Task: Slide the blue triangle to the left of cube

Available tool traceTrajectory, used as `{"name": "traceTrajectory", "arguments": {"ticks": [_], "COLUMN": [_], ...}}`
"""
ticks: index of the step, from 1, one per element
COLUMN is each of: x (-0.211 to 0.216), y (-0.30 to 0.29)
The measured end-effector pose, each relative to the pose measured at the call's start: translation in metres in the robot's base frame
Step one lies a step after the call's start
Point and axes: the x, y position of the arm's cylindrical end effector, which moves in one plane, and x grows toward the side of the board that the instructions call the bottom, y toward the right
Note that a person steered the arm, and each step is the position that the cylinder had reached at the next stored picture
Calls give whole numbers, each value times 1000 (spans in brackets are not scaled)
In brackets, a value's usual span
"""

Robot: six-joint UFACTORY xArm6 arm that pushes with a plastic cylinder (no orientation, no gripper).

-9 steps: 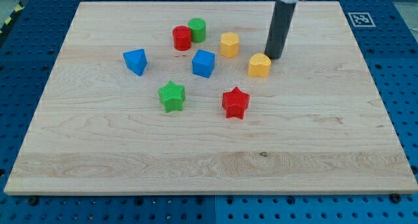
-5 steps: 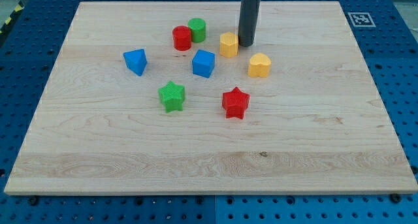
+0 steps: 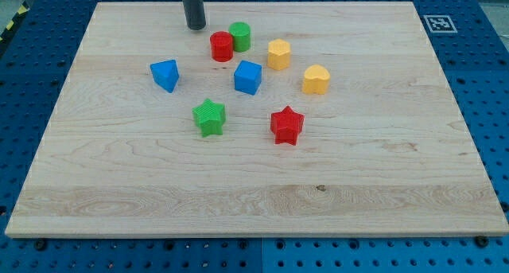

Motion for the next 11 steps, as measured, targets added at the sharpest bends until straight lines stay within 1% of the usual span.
{"name": "traceTrajectory", "arguments": {"ticks": [1, 3, 6, 7, 8, 9, 10, 11], "x": [1, 24, 56, 55, 48, 55, 82, 114], "y": [3, 32, 32, 3, -8, -41, -81, -83]}}
